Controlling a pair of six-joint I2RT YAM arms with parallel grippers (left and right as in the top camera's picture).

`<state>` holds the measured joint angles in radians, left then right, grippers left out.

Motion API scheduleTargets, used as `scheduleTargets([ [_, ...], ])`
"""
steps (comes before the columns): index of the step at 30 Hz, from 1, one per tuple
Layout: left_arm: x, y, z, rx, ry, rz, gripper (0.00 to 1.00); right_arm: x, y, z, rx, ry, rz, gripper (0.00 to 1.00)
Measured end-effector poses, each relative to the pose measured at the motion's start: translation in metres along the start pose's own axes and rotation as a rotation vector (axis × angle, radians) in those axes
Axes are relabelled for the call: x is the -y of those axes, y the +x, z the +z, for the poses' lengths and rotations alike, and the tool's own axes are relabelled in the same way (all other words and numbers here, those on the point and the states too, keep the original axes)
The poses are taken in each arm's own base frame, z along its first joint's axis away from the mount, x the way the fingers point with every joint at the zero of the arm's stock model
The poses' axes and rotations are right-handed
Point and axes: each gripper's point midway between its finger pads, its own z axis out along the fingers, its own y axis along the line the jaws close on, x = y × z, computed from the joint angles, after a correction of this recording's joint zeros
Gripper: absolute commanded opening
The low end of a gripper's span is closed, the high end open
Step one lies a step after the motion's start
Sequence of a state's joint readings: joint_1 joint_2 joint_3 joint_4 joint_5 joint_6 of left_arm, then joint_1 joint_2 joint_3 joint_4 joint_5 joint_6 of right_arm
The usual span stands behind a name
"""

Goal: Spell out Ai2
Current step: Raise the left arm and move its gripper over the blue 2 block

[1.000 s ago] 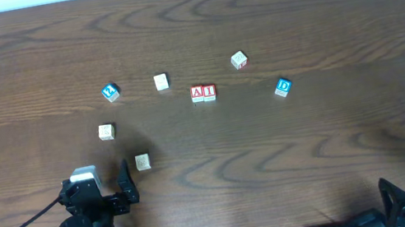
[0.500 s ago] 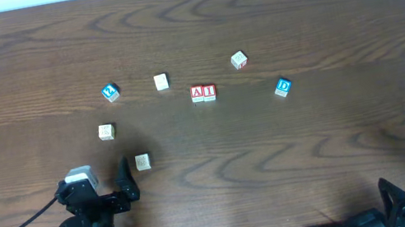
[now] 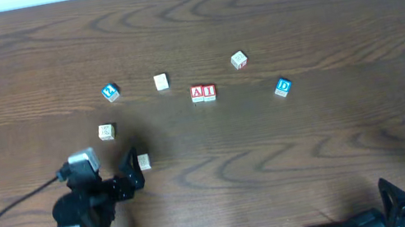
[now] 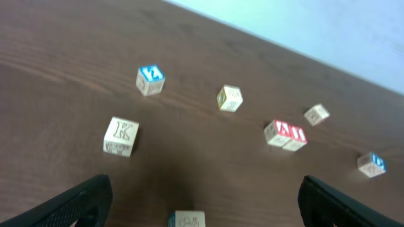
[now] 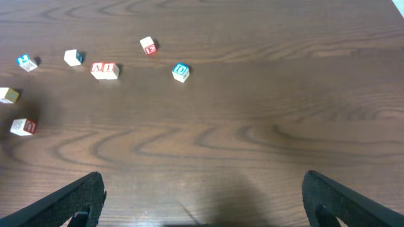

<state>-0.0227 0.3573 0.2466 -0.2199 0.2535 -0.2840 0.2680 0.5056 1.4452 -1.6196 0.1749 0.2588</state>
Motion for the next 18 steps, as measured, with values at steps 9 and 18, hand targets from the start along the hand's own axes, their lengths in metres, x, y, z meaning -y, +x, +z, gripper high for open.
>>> scheduleTargets([
  [9,0.005,-0.044,0.033,-0.137,-0.070,0.001,0.95,0.000,0.000,0.000,0.000,0.000,0.000,0.99],
  [18,-0.008,-0.080,0.081,-0.243,-0.193,0.006,0.95,0.000,0.000,0.000,-0.001,-0.002,0.000,0.99],
])
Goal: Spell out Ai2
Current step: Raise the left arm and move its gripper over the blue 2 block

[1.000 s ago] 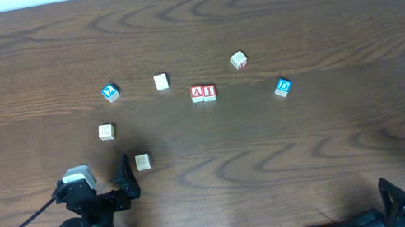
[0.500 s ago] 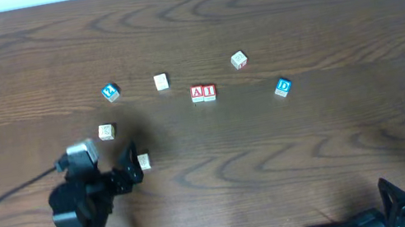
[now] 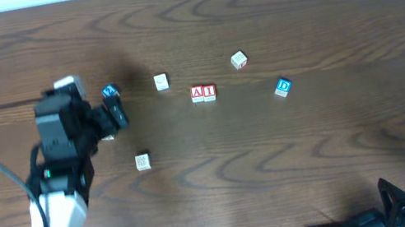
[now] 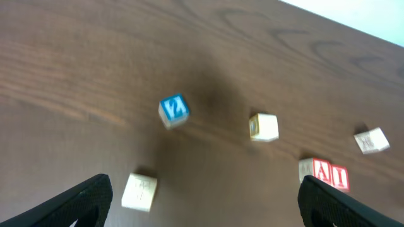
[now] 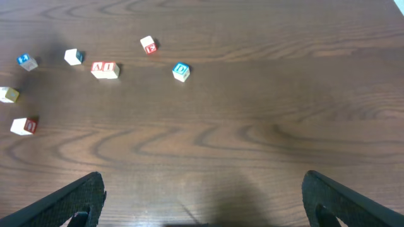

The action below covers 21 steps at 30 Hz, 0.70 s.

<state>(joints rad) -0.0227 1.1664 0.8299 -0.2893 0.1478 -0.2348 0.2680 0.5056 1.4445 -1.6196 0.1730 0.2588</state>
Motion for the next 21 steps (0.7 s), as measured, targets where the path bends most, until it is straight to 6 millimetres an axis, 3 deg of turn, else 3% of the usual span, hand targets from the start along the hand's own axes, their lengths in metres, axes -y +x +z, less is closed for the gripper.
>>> scheduleTargets([
  [4,-0.002,-0.020,0.020,-0.034,-0.045,0.003,0.95,0.000,0.000,0.000,0.000,0.000,0.000,0.99],
  [11,-0.013,-0.035,0.052,-0.103,-0.140,0.002,0.95,0.000,0.000,0.000,0.000,0.000,0.000,0.99],
  [21,-0.027,-0.023,0.102,-0.243,-0.218,-0.032,0.96,0.000,0.000,0.000,0.000,0.000,0.000,0.99],
])
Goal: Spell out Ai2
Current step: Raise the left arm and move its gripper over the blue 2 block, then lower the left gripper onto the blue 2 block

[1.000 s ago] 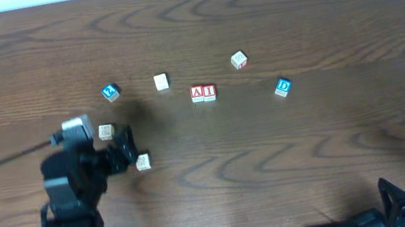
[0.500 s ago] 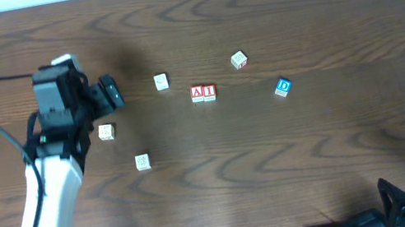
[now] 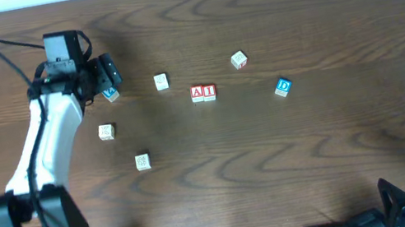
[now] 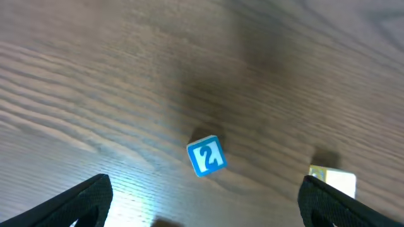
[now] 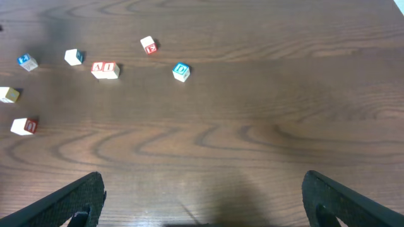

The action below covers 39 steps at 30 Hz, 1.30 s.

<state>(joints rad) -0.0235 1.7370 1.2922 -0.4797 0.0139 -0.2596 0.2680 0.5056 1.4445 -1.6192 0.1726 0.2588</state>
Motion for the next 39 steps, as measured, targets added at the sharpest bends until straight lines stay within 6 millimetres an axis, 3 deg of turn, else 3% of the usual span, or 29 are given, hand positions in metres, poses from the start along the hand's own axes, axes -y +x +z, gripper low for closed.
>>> scheduleTargets([
  [4,-0.002,0.011,0.017,-0.061,-0.017,-0.054,0.95,0.000,0.000,0.000,0.000,0.000,0.000,0.99],
  [11,-0.008,0.032,0.030,-0.144,-0.051,-0.138,0.95,0.000,0.000,0.000,0.000,0.000,0.000,0.99],
  [22,0.004,0.027,0.031,-0.134,-0.001,-0.281,0.95,0.000,0.000,0.000,0.000,0.000,0.000,0.99],
  [39,0.013,0.020,0.032,-0.102,0.017,-0.301,0.96,0.000,0.000,0.000,0.000,0.000,0.000,0.99],
])
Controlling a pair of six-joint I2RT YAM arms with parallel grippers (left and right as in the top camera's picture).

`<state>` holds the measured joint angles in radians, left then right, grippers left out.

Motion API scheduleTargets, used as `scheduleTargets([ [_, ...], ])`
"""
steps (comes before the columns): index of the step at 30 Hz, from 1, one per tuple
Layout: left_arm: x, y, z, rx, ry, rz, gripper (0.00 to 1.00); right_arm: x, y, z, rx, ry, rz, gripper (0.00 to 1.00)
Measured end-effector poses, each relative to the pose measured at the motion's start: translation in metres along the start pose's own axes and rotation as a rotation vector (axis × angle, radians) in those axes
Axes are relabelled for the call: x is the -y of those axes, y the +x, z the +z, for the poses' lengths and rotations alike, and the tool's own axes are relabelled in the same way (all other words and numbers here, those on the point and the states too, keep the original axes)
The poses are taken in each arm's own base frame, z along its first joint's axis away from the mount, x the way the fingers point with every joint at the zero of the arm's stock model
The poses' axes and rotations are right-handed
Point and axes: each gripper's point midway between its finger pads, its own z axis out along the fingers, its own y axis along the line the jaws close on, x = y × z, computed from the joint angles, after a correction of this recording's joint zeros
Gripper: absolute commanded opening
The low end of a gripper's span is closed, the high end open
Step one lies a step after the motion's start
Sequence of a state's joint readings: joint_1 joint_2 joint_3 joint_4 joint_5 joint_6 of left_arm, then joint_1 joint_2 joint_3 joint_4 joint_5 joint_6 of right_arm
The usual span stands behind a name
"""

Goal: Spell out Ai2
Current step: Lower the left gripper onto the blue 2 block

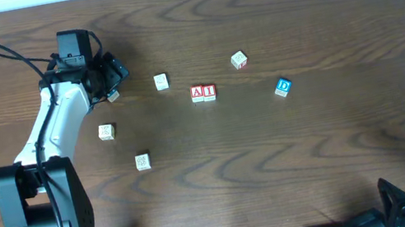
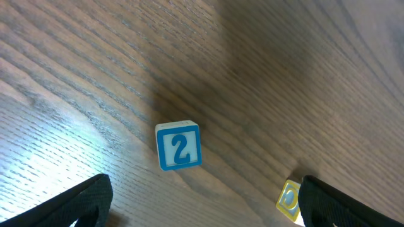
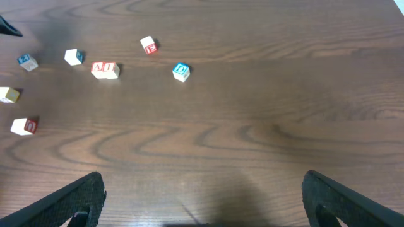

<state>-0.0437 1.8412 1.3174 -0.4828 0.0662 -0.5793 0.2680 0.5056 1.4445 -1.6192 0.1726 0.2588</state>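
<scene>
The blue "2" block (image 2: 178,145) lies flat on the table, face up, just ahead of my open left gripper (image 2: 202,211), which hovers above it. In the overhead view the left gripper (image 1: 111,76) covers most of the "2" block (image 1: 110,97). The red "A" and "I" blocks (image 1: 203,92) sit side by side mid-table, to the right of it. My right gripper (image 3: 203,202) stands open and empty near the front right edge, far from all blocks.
A yellow-faced "C" block (image 2: 288,199) lies by my left gripper's right finger; it is the white block (image 1: 161,81) in the overhead view. Loose blocks: "K" (image 1: 106,131), one more (image 1: 142,161), "E" (image 1: 239,59), blue "D" (image 1: 283,87).
My left gripper has shifted slightly right and closer to the "2" block, which now looks larger and nearer in the left wrist view. No block has moved. The right arm is unchanged.
My left gripper began low at the front left, near the front loose block. It then stood by the "K" block, then behind the "2" block at the back left, and now hovers over it, open throughout. The right arm stayed still.
</scene>
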Motion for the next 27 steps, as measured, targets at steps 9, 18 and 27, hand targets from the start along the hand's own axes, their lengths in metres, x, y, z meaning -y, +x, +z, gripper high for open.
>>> scheduleTargets([
  [9,-0.009,0.000,-0.007,-0.018,-0.084,-0.076,0.96,0.000,0.000,0.000,0.000,0.000,0.000,0.99],
  [18,0.000,-0.018,0.005,-0.087,-0.166,-0.082,0.96,0.000,0.000,0.000,0.000,0.000,0.000,0.99],
  [27,-0.013,0.002,0.025,-0.170,-0.230,-0.110,0.96,0.000,0.000,0.000,0.000,0.000,0.000,0.99],
])
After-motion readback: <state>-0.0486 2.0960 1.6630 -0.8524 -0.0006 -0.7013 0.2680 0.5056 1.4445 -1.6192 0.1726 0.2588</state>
